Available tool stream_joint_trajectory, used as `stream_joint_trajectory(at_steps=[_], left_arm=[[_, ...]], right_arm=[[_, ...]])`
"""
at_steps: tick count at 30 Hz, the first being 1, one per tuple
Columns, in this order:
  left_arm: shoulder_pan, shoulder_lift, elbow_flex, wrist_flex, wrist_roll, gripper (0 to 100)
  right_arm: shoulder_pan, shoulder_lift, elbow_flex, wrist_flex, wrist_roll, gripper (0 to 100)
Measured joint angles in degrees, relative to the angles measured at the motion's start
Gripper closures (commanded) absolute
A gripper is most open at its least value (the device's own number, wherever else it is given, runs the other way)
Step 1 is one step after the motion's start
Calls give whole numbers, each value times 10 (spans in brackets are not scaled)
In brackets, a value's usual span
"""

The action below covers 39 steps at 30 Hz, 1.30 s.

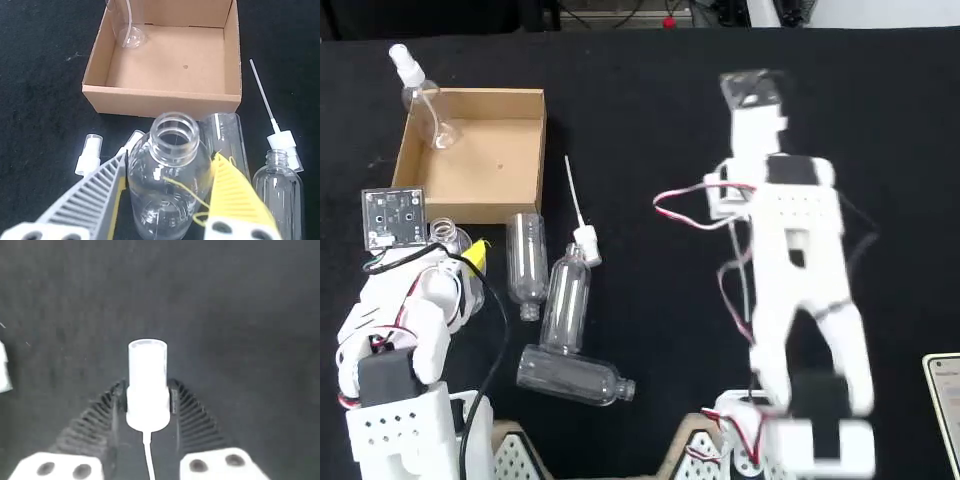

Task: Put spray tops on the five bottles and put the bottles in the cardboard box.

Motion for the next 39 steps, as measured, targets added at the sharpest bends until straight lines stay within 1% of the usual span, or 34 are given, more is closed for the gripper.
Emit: stream_joint_trajectory(at_steps=[2,4,7,12,16,23,28,35,39], left_arm=[[11,0,0,0,0,794],[43,0,0,0,0,794],[108,0,0,0,0,794],[230,0,-11,-4,0,794],[316,0,-11,-52,0,794],[406,0,-9,-134,0,794],[440,0,26,-171,0,794],[449,0,38,-180,0,794],[446,0,38,-180,0,794]], right_arm=[[0,-60,-25,28,-25,980],[-4,-115,-63,54,-51,980],[-32,-186,-120,74,-91,980],[-91,-259,-179,69,-150,980],[-122,-289,-204,41,-162,982],[-135,-303,-210,-10,-194,980],[-144,-303,-210,-36,-210,981],[-200,-303,-204,-47,-214,982],[-206,-303,-157,-97,-214,983]])
